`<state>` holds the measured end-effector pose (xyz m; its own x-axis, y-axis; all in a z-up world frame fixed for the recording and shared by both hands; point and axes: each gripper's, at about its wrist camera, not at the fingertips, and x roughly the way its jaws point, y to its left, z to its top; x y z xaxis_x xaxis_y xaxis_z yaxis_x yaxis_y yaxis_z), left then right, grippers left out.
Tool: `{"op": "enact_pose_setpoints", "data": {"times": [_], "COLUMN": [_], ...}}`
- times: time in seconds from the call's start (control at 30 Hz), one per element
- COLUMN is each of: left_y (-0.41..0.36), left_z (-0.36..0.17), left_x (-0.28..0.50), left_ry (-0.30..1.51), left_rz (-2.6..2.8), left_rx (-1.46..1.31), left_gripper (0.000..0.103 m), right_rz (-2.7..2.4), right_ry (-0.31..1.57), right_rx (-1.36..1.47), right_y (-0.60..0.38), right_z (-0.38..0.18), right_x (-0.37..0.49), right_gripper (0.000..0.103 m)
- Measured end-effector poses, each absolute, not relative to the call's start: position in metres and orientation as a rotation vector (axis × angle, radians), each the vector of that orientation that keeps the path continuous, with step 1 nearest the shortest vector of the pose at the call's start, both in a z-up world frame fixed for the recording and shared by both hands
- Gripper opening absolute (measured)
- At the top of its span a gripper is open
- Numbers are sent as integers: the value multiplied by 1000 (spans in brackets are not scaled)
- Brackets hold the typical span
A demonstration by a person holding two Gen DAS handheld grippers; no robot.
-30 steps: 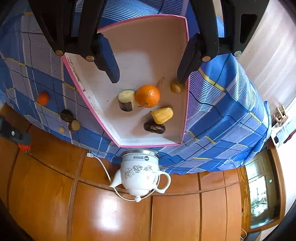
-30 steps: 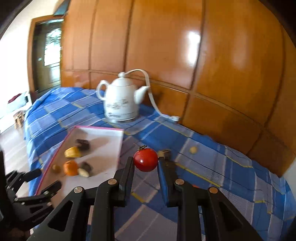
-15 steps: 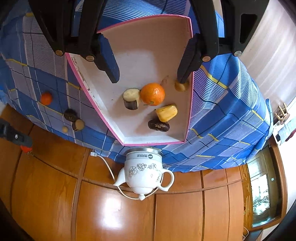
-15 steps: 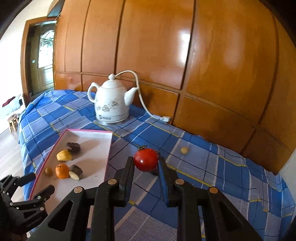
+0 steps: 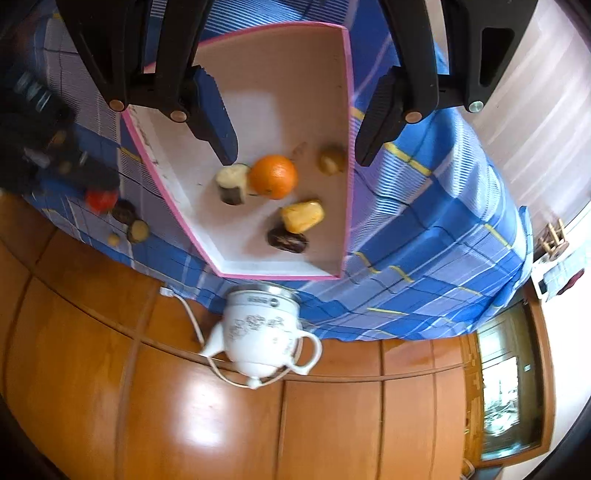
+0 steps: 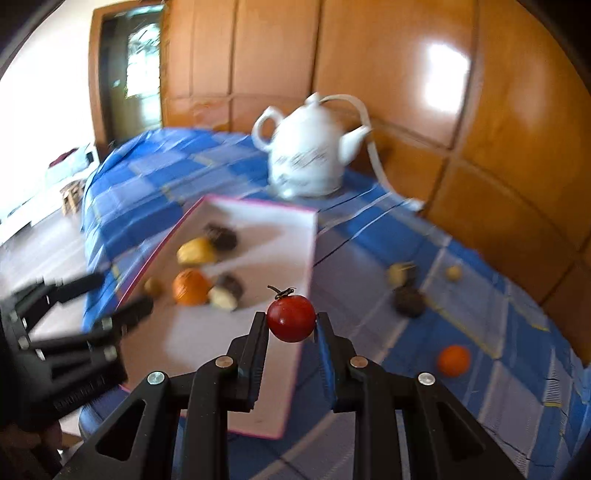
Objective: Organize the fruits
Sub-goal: 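Carry the red tomato into the tray and open the right tool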
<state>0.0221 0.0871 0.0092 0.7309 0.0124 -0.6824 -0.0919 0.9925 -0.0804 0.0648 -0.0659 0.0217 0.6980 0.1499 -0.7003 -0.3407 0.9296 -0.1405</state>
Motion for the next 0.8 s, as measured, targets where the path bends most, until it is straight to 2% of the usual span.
{"op": "enact_pose_setpoints", "data": {"times": [0.43,0.5,0.53,0.57,0.8], "left_y": [120,120,121,120,113], "left_z": [-1,-2,-2,-3,-4], "left_x": [21,21,21,21,20], "left_ry": [765,768,769,771,776], "left_rz": [136,134,132,130,112], "left_rx": [-141,-143,-144,-145,-133], "left_gripper": [67,67,68,68,68], "right_rz": [332,328,319,310,247], "right_ry": [814,808,807,806,790], "right_rx": [-337,-338,-340,-339,-306], "right_y": [-21,-20,-20,-21,-34], "right_z": [-13,-14,-15,-16,-12], "right_x": [80,81,82,82,85], "right_gripper": [26,30,37,38,38]}}
